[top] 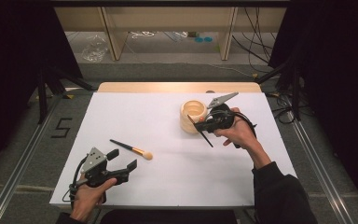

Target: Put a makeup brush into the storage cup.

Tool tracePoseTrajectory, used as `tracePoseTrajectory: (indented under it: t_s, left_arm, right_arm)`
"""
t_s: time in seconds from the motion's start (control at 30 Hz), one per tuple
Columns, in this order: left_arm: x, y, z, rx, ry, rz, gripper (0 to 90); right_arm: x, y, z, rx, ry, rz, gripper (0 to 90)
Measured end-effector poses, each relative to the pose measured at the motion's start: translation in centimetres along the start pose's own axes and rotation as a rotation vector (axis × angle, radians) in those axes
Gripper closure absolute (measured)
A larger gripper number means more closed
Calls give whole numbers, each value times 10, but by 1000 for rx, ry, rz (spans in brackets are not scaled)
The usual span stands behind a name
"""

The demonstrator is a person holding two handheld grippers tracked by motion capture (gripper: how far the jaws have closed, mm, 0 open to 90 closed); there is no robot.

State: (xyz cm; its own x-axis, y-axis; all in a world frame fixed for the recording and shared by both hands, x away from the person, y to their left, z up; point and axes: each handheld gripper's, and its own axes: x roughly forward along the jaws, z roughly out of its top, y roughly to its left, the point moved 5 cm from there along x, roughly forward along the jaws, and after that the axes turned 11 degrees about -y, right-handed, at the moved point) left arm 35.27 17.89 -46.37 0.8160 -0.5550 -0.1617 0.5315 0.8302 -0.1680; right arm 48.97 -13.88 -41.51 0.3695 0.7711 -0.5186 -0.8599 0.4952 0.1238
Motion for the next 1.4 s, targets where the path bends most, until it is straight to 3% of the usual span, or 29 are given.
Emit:
tracePoseTrajectory:
  t_s: [0.27, 0.4, 0.67, 0.97, 1.07, 1.37, 1.4]
  left_arm:
    - [0, 0, -1, 2, 5, -1, 168]
    - [1, 0, -1, 1, 2, 1, 168]
    - [3, -2, -2, 5, 6, -6, 167]
    - [3, -2, -2, 0, 6, -7, 167]
    - [3, -2, -2, 3, 8, -6, 167]
    - [2, -1, -2, -4, 7, -4, 167]
    - [2, -6, -3, -56, 17, -17, 167]
  right_arm:
    - [-3, -9, 11, 28, -121, -1, 832]
    - [-8, -18, 23, 48, -207, -22, 832]
    - [-6, -26, 42, 62, -304, -38, 832]
    - [-4, -35, 54, 90, -374, -66, 832]
    - [-3, -41, 59, 69, -418, -93, 832]
    - [8, -48, 66, 76, -423, -111, 832]
    - [9, -49, 67, 74, -424, -109, 832]
